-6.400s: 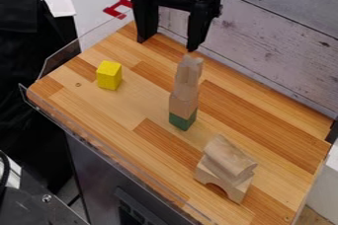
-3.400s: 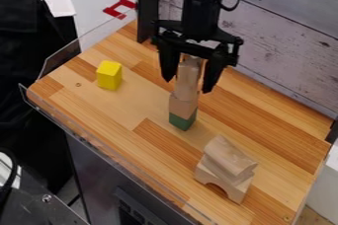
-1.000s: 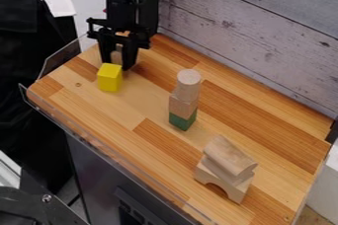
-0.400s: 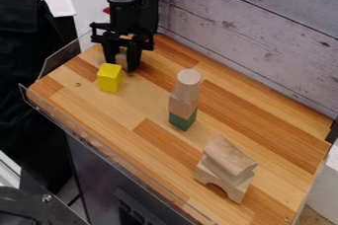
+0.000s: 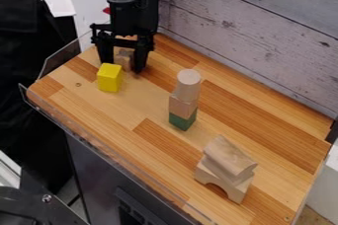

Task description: Pick up the plus and put down on the upper of yellow cube

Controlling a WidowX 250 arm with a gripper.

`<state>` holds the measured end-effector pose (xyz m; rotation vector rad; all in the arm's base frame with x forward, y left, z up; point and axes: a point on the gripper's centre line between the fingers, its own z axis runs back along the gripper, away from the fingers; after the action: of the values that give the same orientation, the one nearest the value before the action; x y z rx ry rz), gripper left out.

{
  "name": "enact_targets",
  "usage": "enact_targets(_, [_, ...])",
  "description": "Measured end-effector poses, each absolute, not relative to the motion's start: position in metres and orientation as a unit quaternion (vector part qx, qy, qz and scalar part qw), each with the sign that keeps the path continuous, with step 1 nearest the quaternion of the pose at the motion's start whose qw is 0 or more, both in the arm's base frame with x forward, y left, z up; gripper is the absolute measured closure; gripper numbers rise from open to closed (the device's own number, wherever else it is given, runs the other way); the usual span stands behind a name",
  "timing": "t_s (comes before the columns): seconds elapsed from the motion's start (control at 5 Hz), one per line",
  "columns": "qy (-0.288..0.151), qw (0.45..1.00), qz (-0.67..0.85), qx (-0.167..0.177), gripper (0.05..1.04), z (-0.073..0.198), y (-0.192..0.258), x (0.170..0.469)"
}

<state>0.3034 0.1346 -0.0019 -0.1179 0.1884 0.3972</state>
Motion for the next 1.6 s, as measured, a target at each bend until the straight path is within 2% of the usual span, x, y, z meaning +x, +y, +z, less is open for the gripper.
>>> enact_targets(0.4, [0.002, 0.986, 0.163, -0.046, 0.083, 0.081, 0.132, 0.297])
enact_targets(0.6, [0.0, 0.99, 0.139, -0.018, 0.083, 0.107, 0.121, 0.286])
enact_targets(0.8, [0.007, 0.993, 0.116, -0.015, 0.083, 0.114, 0.094, 0.274])
enact_targets(1.0, [0.012, 0.994, 0.094, -0.058, 0.083, 0.119, 0.067, 0.26])
enact_targets(1.2, [0.019, 0.995, 0.079, -0.066, 0.083, 0.12, 0.05, 0.255])
enact_targets(1.4, [0.018, 0.994, 0.081, -0.069, 0.083, 0.122, 0.039, 0.254])
enact_targets(1.6, [0.017, 0.996, 0.07, -0.045, 0.083, 0.121, 0.029, 0.256])
